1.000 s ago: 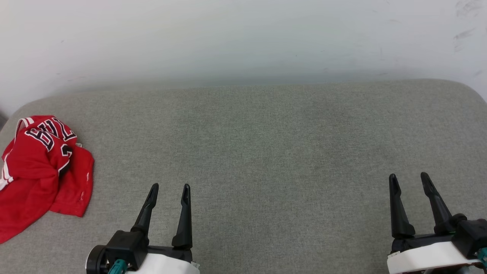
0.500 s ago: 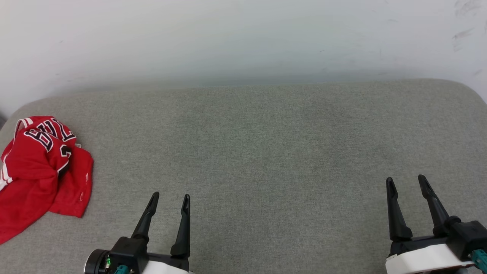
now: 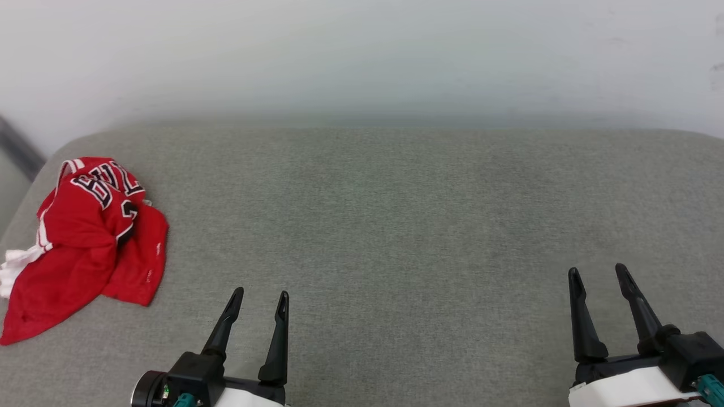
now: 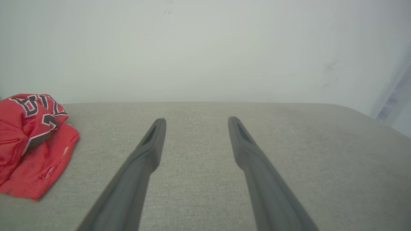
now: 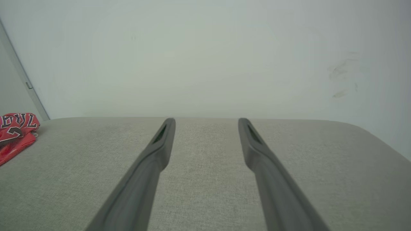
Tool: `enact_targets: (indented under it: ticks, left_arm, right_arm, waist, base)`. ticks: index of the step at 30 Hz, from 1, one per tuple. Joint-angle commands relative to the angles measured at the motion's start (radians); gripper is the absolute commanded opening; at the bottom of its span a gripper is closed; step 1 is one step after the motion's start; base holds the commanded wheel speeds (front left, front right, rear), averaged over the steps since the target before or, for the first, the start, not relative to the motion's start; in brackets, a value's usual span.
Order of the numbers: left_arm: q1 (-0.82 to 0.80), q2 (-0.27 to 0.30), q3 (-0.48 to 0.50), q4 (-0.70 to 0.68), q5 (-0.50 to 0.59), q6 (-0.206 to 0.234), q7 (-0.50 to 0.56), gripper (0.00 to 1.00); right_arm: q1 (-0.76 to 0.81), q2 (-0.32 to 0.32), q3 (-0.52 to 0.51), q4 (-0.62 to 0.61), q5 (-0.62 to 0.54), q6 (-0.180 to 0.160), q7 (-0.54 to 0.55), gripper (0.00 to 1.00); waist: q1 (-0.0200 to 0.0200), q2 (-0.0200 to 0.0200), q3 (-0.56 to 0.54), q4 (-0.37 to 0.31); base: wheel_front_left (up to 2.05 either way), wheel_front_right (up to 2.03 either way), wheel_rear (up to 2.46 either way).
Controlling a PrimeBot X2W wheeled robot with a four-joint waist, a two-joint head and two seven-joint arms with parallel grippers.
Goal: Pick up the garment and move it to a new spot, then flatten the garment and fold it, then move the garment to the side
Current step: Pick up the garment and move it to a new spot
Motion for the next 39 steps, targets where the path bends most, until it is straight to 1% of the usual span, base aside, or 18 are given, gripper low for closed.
enact_targets:
  ticks: [1, 2, 3, 11, 15, 21, 25, 31, 35, 39]
  left_arm:
    - [-0.004, -0.001, 0.006, -0.002, 0.002, 0.004, -0.003, 1.0]
    - [-0.001, -0.001, 0.007, -0.002, 0.004, 0.004, -0.003, 1.0]
    - [0.004, -0.001, 0.009, -0.001, 0.008, 0.003, -0.003, 1.0]
    - [0.026, -0.001, 0.037, -0.003, 0.021, -0.002, -0.003, 1.0]
    - [0.034, -0.001, 0.048, -0.007, 0.028, -0.005, -0.003, 1.0]
    - [0.042, -0.001, 0.065, -0.014, 0.033, -0.008, -0.003, 1.0]
    - [0.05, -0.001, 0.067, -0.017, 0.03, -0.006, -0.003, 1.0]
    - [0.053, -0.001, 0.066, -0.021, 0.031, -0.003, -0.003, 1.0]
    - [0.055, -0.001, 0.068, -0.008, 0.014, -0.005, -0.003, 1.0]
    - [0.056, -0.001, 0.075, -0.008, 0.007, -0.006, -0.003, 1.0]
  right_arm:
    - [0.013, 0.0, 0.005, -0.003, 0.007, 0.0, -0.002, 1.0]
    - [0.015, 0.0, 0.012, -0.002, 0.006, 0.0, -0.002, 1.0]
    - [0.018, 0.0, 0.02, -0.002, 0.007, 0.0, -0.002, 1.0]
    - [0.029, 0.0, 0.054, 0.006, 0.017, 0.0, -0.002, 1.0]
    - [0.031, 0.0, 0.069, 0.01, 0.02, 0.0, -0.002, 1.0]
    - [0.028, 0.0, 0.087, 0.015, 0.028, 0.0, -0.002, 1.0]
    - [0.029, 0.0, 0.096, 0.019, 0.035, 0.0, -0.002, 1.0]
    - [0.028, 0.0, 0.108, 0.023, 0.038, 0.0, -0.002, 1.0]
    - [0.022, 0.0, 0.117, 0.025, 0.034, 0.0, -0.002, 1.0]
    - [0.02, 0.0, 0.129, 0.024, 0.037, 0.0, -0.002, 1.0]
  waist:
    - [0.0001, 0.0, -0.003, 0.048]
    - [0.0001, 0.0, -0.004, 0.064]
    - [0.0001, 0.0, -0.007, 0.098]
    - [0.0001, 0.0, -0.027, 0.248]
    - [0.0001, 0.0, -0.035, 0.316]
    - [0.0001, 0.0, -0.039, 0.397]
    - [0.0001, 0.0, -0.04, 0.437]
    - [0.0001, 0.0, -0.038, 0.475]
    - [0.0001, 0.0, -0.038, 0.484]
    - [0.0001, 0.0, -0.037, 0.479]
  base:
    - [0.0, 0.0, 0.0]
    - [0.0, 0.0, 0.0]
    - [0.0, 0.0, 0.0]
    - [0.0, 0.0, 0.0]
    - [0.0, 0.0, 0.0]
    - [0.0, 0.0, 0.0]
    - [0.0, 0.0, 0.0]
    - [0.0, 0.0, 0.0]
    - [0.0, 0.0, 0.0]
    - [0.0, 0.0, 0.0]
